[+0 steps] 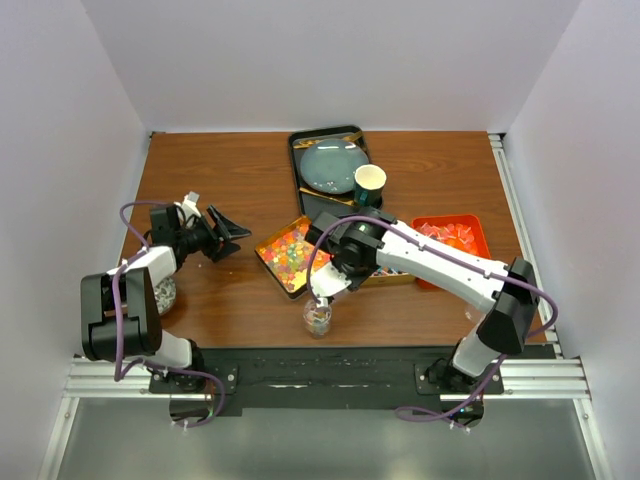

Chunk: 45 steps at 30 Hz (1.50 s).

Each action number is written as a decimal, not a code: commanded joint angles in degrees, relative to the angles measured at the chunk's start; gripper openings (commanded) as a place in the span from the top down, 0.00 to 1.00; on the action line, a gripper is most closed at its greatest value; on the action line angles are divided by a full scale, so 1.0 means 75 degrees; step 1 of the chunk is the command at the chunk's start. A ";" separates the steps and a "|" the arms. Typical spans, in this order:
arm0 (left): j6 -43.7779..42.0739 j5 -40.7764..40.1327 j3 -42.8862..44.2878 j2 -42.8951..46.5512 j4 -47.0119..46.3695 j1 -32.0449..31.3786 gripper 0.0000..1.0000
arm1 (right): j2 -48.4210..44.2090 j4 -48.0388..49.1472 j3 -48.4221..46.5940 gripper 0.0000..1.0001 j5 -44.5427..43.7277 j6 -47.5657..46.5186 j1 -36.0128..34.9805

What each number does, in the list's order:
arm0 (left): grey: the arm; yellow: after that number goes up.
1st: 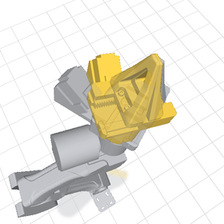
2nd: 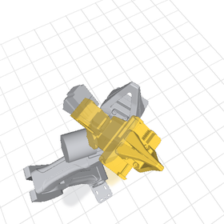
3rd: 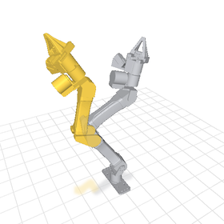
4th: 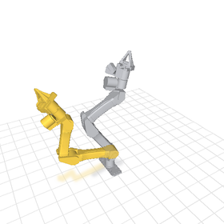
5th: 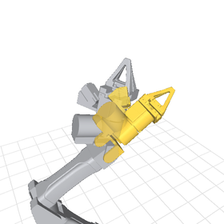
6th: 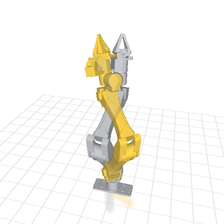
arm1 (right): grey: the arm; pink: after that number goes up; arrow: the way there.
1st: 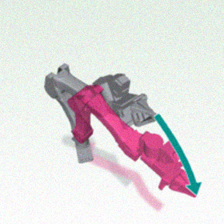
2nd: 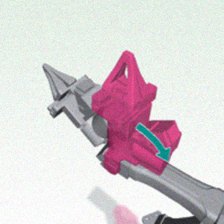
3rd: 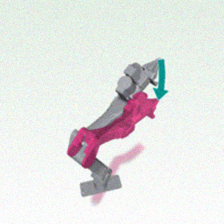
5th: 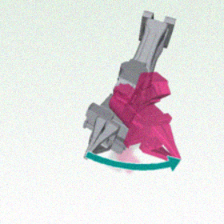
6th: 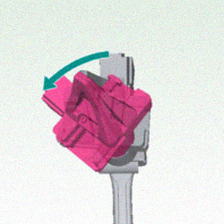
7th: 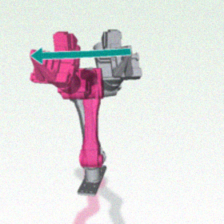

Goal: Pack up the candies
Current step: Place the fake candies in the packing bottle.

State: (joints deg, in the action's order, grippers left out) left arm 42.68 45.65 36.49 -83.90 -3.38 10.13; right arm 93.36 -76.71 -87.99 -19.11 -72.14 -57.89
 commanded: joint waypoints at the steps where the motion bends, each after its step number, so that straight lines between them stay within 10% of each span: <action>1: 0.0228 0.0148 0.0197 -0.0017 -0.0393 0.0067 0.27 | 0.0020 -0.0354 -0.0397 1.00 -0.1024 -0.0330 -0.0121; 45: 0.0919 0.0207 -0.0529 0.0815 -0.0780 0.0067 0.27 | 0.0056 -0.1866 0.0047 1.00 -0.3346 0.0466 -0.1703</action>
State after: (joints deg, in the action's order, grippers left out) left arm 48.62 46.06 33.28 -79.92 -6.87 10.13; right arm 94.56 -76.42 -88.42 -40.01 -69.28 -70.19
